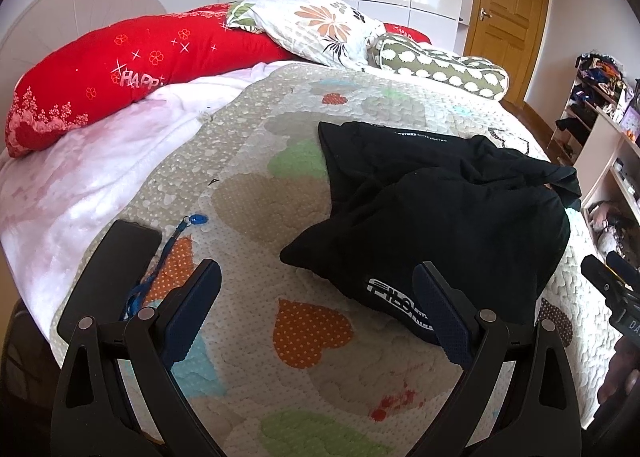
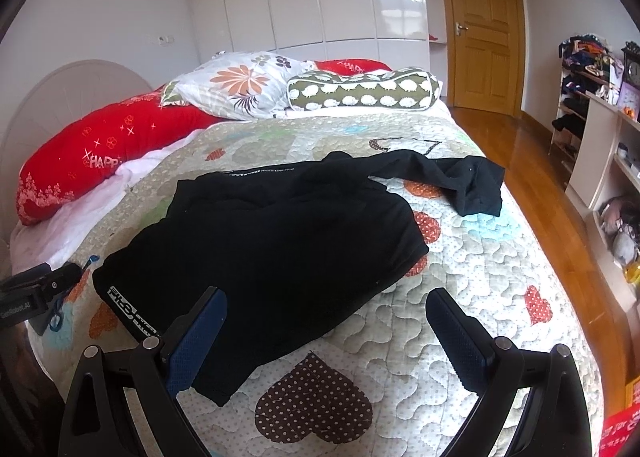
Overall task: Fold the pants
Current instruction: 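Move both grippers toward the waistband of the black pants, then grasp the waistband with the left gripper while the right gripper grasps the other waistband corner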
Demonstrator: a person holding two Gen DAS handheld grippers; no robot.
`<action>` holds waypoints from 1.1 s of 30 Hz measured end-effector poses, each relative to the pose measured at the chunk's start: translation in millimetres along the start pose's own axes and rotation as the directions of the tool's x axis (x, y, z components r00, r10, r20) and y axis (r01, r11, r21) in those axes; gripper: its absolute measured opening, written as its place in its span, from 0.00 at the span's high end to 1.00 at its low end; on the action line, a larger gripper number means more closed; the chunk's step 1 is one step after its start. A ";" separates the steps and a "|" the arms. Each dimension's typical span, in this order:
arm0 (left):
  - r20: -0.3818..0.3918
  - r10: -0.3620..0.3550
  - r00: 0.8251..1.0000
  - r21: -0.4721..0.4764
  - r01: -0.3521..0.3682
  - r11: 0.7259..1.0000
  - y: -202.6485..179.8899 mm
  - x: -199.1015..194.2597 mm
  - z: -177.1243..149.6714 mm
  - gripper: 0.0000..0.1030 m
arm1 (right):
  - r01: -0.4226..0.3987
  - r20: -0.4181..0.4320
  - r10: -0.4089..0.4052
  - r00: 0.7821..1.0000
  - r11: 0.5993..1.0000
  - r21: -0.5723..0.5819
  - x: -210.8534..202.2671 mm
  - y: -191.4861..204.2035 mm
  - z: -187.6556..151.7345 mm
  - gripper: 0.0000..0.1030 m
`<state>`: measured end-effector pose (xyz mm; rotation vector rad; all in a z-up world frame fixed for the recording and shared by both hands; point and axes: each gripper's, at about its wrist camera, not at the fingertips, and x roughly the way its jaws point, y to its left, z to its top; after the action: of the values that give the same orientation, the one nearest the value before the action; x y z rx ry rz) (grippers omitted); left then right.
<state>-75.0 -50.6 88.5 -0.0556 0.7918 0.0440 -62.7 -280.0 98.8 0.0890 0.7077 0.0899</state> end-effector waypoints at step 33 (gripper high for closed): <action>-0.097 -0.093 0.991 -0.143 0.079 0.987 32.0 43.6 -12.9 0.06 | 0.051 -0.059 -0.040 0.997 0.980 0.194 42.0 -79.8 -6.6 0.05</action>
<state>-55.4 -18.7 47.3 -0.2258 0.8879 0.0147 -31.0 -354.2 57.8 0.2592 0.7715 -0.0212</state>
